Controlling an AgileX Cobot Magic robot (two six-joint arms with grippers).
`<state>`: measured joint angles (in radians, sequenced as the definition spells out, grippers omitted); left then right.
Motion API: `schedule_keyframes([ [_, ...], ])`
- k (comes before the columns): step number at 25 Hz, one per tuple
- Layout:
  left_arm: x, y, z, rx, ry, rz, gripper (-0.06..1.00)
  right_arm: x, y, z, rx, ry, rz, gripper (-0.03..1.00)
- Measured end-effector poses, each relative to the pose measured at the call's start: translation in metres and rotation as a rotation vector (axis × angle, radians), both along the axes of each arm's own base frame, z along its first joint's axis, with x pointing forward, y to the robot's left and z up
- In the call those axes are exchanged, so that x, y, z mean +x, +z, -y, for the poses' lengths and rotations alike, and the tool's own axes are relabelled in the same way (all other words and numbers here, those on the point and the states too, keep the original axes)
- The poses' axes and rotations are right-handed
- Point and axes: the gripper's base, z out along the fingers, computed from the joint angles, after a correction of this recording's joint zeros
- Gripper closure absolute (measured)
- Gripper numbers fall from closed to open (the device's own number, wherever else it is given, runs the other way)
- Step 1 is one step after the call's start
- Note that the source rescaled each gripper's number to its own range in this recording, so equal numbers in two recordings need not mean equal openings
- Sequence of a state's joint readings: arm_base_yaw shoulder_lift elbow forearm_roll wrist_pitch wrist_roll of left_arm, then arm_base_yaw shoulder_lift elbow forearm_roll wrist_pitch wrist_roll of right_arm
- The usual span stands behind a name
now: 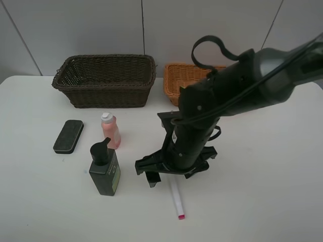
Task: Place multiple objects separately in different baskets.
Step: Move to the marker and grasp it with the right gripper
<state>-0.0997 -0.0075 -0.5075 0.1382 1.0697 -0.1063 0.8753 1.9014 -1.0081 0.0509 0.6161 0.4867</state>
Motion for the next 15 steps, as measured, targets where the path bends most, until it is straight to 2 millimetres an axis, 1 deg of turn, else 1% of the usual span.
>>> schedule_keyframes([
  [3,0.0,0.0,0.0,0.0,0.0,0.0,-0.05,-0.001,-0.006,-0.001,-0.01,0.005,-0.007,0.02],
  [6,0.0,0.0,0.0,0.0,0.0,0.0,-0.05,-0.001,-0.007,-0.002,-0.008,0.006,-0.004,0.03],
  [10,0.0,0.0,0.0,0.0,0.0,0.0,-0.05,-0.001,-0.009,-0.002,-0.01,0.006,-0.007,0.04],
  [15,0.0,0.0,0.0,0.0,0.0,0.0,-0.05,-0.001,-0.019,-0.002,-0.033,0.005,-0.027,0.04],
])
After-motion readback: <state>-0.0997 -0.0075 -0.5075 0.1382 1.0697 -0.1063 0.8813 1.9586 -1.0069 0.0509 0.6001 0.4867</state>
